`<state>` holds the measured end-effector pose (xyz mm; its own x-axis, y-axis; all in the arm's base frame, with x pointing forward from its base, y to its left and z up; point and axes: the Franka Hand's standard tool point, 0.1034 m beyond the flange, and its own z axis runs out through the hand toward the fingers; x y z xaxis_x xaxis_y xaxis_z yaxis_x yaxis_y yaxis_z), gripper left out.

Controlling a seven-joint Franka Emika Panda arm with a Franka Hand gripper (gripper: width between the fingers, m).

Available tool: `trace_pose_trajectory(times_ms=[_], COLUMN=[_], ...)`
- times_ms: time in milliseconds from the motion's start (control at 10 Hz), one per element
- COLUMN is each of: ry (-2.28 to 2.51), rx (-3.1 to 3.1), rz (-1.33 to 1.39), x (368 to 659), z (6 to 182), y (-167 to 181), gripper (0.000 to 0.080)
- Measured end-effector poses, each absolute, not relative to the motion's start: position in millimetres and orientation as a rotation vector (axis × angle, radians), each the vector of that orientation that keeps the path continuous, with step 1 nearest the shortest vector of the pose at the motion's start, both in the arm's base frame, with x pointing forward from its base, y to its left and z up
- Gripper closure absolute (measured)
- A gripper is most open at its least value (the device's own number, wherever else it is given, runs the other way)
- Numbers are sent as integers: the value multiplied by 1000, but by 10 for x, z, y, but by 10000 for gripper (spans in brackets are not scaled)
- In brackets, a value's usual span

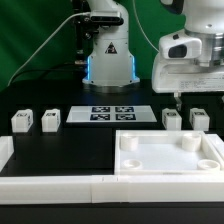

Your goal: Assemble one leg

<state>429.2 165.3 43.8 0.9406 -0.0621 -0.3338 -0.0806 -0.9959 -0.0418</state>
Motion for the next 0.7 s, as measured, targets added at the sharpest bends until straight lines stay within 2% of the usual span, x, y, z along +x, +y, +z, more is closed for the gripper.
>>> trace_pose_trajectory(times_ms=[200,500,700], ry=[6,5,4], rx=[-2979,-2911,-2920], rz=[804,1062,1023], x=[4258,4251,4290], z=[422,370,352], y=[1665,1684,1696], gripper=[150,150,150])
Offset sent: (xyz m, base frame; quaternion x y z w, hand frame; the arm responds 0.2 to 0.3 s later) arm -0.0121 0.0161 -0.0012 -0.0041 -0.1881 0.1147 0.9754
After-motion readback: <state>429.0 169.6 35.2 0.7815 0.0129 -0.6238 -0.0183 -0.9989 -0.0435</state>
